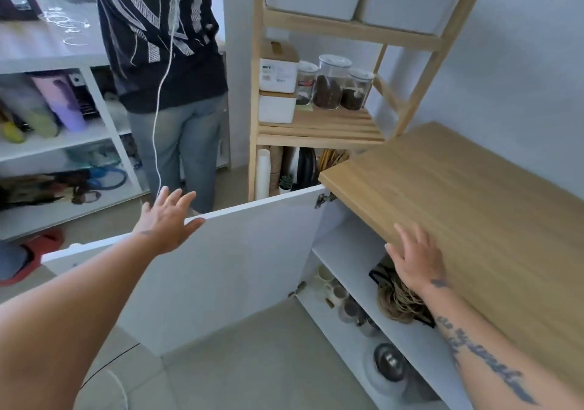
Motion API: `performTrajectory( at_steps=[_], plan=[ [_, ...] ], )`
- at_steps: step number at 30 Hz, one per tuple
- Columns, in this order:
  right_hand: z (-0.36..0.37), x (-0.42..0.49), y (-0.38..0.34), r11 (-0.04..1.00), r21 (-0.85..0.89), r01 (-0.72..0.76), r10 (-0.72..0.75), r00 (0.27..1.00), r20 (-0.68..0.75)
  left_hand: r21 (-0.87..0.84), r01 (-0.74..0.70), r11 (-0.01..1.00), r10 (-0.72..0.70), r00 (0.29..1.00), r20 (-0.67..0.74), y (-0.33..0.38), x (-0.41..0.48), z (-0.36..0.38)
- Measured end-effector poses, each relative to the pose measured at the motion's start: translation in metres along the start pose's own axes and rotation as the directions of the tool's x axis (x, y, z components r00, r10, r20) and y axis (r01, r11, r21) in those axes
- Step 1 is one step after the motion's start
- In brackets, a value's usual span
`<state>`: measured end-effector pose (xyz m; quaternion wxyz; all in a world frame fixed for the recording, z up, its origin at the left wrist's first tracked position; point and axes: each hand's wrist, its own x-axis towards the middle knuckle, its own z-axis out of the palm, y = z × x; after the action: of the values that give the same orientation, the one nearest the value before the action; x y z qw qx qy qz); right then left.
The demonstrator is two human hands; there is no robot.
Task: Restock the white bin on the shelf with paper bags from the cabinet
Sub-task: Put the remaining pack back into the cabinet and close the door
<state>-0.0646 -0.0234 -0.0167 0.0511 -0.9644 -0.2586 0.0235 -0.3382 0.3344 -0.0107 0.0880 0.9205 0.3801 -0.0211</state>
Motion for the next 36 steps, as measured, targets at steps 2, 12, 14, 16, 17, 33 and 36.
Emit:
performTrajectory(
  at_steps=[2,12,14,16,17,33,36],
  plan=[
    [0.002,0.001,0.022,0.991,-0.066,-0.113,0.118,0.991,0.07,0.045,0.13,0.99,-0.135,0.983,0.122,-0.029,-0.012,0.01],
    [0.009,-0.016,0.025,0.969,-0.149,-0.195,0.227,0.945,0.236,0.14,0.128,0.982,-0.142,0.986,0.092,-0.043,-0.052,0.043],
    [0.008,-0.019,0.024,0.973,-0.126,-0.195,0.221,0.947,0.234,0.147,0.119,0.982,-0.13,0.989,0.07,-0.041,-0.062,0.049],
    [0.009,-0.024,0.025,0.976,-0.098,-0.193,0.212,0.948,0.237,0.14,0.099,0.985,-0.109,0.992,0.065,-0.039,-0.072,0.052],
    [0.009,-0.027,0.028,0.979,-0.088,-0.186,0.203,0.949,0.242,0.134,0.089,0.987,-0.099,0.993,0.07,-0.037,-0.077,0.052],
    [0.012,-0.114,0.154,0.983,-0.077,-0.165,0.167,0.986,0.026,0.092,0.044,0.995,-0.065,0.971,0.23,0.065,-0.2,0.067],
    [0.02,-0.116,0.183,0.987,-0.093,-0.13,0.135,0.989,0.052,0.054,-0.001,0.999,-0.013,0.965,0.262,0.086,-0.219,0.067]
  ],
)
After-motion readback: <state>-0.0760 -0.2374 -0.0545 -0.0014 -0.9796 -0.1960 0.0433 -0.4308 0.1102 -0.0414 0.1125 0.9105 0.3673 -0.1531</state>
